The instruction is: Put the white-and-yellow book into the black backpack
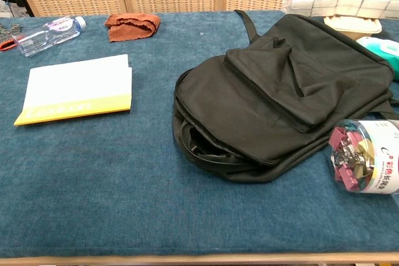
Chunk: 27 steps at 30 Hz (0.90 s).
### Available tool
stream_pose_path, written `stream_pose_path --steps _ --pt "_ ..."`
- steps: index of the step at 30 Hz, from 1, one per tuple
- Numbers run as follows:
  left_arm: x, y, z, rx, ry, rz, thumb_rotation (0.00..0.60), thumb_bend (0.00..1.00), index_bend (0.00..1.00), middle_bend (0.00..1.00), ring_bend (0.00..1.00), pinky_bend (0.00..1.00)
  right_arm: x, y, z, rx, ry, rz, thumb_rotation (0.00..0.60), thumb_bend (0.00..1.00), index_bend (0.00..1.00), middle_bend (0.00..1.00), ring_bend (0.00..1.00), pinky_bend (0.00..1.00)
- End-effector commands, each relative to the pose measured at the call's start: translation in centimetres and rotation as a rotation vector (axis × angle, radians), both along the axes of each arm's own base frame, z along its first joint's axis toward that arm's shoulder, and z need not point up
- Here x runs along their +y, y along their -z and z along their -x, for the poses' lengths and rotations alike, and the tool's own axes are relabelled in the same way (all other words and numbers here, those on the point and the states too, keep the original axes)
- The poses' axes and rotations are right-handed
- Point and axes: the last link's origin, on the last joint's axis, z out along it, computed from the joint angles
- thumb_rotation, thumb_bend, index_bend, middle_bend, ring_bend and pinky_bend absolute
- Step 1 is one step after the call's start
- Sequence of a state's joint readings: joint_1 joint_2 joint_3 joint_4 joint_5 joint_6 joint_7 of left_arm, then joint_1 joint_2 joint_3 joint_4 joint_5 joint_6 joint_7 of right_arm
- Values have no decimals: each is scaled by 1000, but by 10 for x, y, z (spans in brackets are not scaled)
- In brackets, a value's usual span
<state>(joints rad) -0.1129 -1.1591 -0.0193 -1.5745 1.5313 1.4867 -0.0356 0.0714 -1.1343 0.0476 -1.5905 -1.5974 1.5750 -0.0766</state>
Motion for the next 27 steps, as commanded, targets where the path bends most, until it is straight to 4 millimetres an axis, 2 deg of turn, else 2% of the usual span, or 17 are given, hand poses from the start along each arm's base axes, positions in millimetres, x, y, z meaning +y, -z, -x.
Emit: stream_pose_path --steps 1,8,11,14,17,20,27 --pt "0 0 0 0 -3 2 600 0 0 0 0 0 0 0 1 -4 10 -3 600 0 0 0 0 0" --pt "5 9 3 8 -15 38 600 0 0 0 0 0 1 -2 -2 -17 7 -4 600 0 0 0 0 0" --pt "16 24 6 14 -25 75 600 0 0 0 0 0 1 -3 -2 -29 4 -3 600 0 0 0 0 0" --pt "40 55 5 -4 -44 136 600 0 0 0 0 0 0 -5 0 -40 17 -4 600 0 0 0 0 0" --pt "55 77 0 9 -26 162 600 0 0 0 0 0 -1 -6 2 -49 25 -8 600 0 0 0 0 0" --pt "65 90 -6 1 -12 173 600 0 0 0 0 0 -2 -7 3 -56 29 -7 600 0 0 0 0 0" --pt "83 106 -15 8 -3 168 600 0 0 0 0 0 -3 -8 4 -68 36 -9 600 0 0 0 0 0"
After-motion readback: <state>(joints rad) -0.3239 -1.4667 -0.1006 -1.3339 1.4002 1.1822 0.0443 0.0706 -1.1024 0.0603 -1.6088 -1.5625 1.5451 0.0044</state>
